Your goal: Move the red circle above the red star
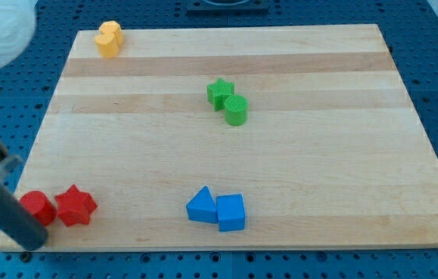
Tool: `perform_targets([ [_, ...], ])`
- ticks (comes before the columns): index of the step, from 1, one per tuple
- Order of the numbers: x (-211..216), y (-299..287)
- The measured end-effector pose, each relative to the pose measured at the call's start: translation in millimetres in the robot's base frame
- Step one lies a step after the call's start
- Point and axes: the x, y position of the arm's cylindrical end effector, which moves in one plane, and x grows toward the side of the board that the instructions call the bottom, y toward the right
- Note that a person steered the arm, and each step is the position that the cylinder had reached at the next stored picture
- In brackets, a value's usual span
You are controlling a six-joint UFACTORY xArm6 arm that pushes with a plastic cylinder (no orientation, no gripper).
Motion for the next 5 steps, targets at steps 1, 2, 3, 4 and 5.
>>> perform_targets([
  [1,0,-23],
  [2,0,-16],
  [3,-9,1],
  [4,-19,7],
  [5,-29,3],
])
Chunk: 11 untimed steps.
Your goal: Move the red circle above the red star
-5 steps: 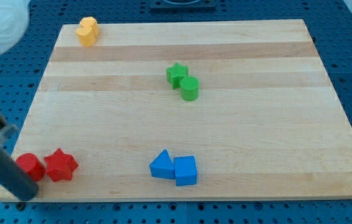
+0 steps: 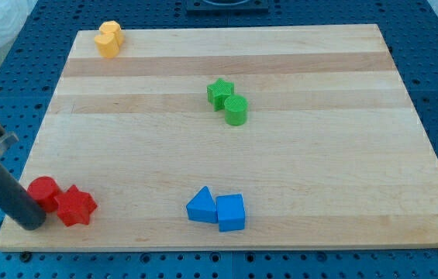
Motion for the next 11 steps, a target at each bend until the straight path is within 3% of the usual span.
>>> perform_targets([
  [7,-127,-1],
  [11,-118,12],
])
